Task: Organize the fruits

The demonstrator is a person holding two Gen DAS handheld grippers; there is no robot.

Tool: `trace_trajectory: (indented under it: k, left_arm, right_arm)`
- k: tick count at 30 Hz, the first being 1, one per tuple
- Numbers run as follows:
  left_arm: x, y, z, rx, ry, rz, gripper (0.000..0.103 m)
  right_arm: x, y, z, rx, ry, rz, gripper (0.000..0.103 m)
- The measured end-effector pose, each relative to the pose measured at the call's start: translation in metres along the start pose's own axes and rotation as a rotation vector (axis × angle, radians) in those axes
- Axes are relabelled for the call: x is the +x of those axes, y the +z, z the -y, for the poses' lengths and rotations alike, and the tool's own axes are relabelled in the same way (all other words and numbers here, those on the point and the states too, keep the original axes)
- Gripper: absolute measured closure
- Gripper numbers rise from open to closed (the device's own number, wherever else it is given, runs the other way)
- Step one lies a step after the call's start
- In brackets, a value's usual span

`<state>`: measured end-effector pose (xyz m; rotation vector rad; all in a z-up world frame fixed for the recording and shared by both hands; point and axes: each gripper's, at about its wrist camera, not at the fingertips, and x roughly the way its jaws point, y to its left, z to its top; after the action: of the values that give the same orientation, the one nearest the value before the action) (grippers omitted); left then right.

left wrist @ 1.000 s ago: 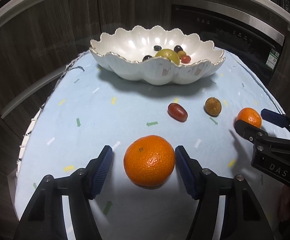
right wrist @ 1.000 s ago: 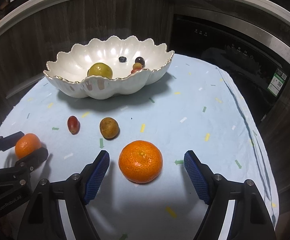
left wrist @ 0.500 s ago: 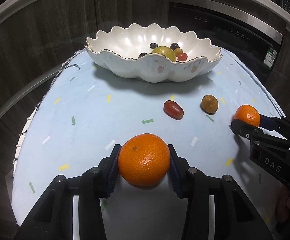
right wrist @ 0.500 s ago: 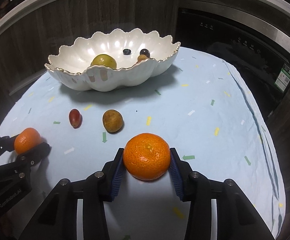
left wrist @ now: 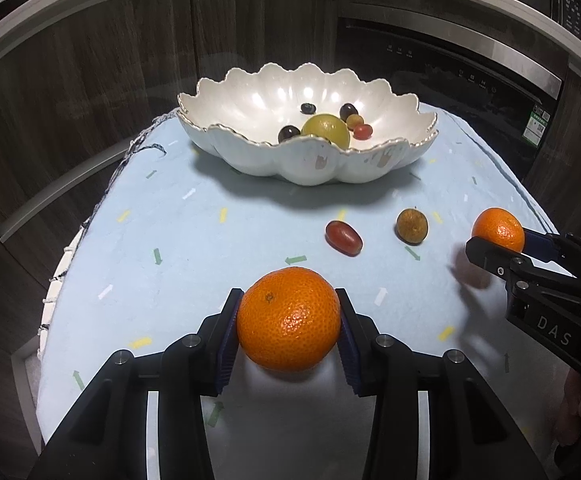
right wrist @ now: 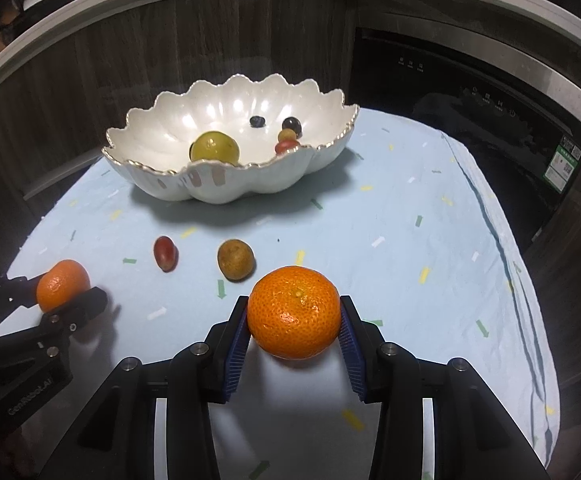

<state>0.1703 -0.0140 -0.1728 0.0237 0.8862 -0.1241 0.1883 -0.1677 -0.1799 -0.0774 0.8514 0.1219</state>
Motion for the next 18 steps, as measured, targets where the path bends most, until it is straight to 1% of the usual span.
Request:
trace_trajectory:
  k: [12,18]
  left_arm:
    - [-0.012,0.016,-0.009,-0.034,-0.011,0.011,0.06]
    - [-0.018,0.032,-0.014,-0.033,-0.015,0.039,0.06]
  right_arm:
    - [-0.018,0.018,-0.006,-0.012,-0.005,0.045,0.059]
    - [-0.024,0.032,-0.009,-0.021,-0.007,0.073,0.059]
